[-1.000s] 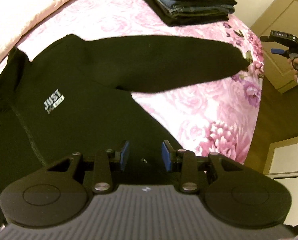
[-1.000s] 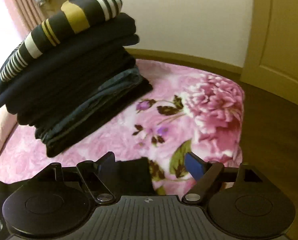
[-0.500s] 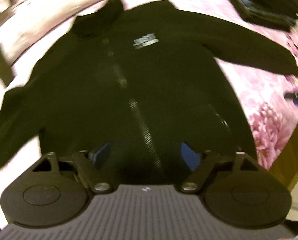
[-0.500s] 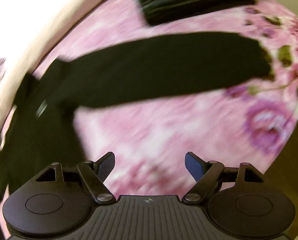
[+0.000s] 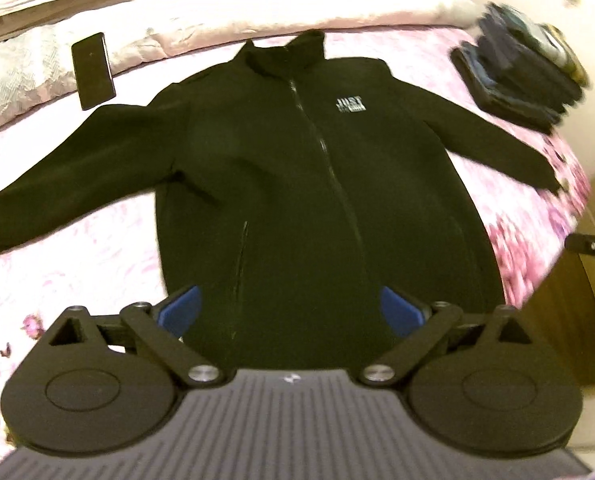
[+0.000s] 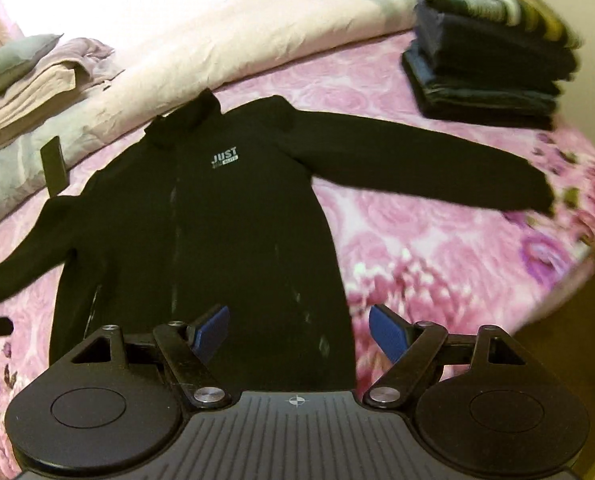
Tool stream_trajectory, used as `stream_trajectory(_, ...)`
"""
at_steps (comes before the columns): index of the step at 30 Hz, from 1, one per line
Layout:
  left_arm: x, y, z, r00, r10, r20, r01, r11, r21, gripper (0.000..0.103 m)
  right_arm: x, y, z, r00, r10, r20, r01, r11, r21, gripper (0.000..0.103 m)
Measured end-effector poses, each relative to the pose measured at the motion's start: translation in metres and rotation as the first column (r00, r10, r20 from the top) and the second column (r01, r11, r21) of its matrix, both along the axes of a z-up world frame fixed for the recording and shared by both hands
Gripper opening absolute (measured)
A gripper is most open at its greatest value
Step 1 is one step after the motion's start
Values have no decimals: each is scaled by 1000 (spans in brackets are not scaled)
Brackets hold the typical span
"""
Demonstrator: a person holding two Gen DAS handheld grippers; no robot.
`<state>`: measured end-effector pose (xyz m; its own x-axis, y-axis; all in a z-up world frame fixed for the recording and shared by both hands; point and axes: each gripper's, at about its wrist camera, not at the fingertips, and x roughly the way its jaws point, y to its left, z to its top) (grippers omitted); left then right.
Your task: Fold clothes
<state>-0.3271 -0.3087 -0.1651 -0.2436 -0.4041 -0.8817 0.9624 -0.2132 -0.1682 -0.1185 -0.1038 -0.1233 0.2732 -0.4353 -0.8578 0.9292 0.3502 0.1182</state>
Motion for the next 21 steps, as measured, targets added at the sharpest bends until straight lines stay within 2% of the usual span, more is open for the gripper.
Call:
stream_trajectory(4,31,45,16,998,-49,-28,48,998,-42,95,18,66,9,999,-40,-11,40,999,27,80)
stream_trajectory(10,60,96,17,999,-33,-24,32,999,-25,95,34,133,22,998,-7,-66,9,999,41,80)
stream_trajectory(16,78,130,22,999,-16,45,18,999,-37,95,34,159,26,996,19,-92,-13,998,69,80)
stream_trajectory(21,86,139,24,996,21,84,-24,999,34,95,42,166,31,991,54,-119,-47,997,66,80)
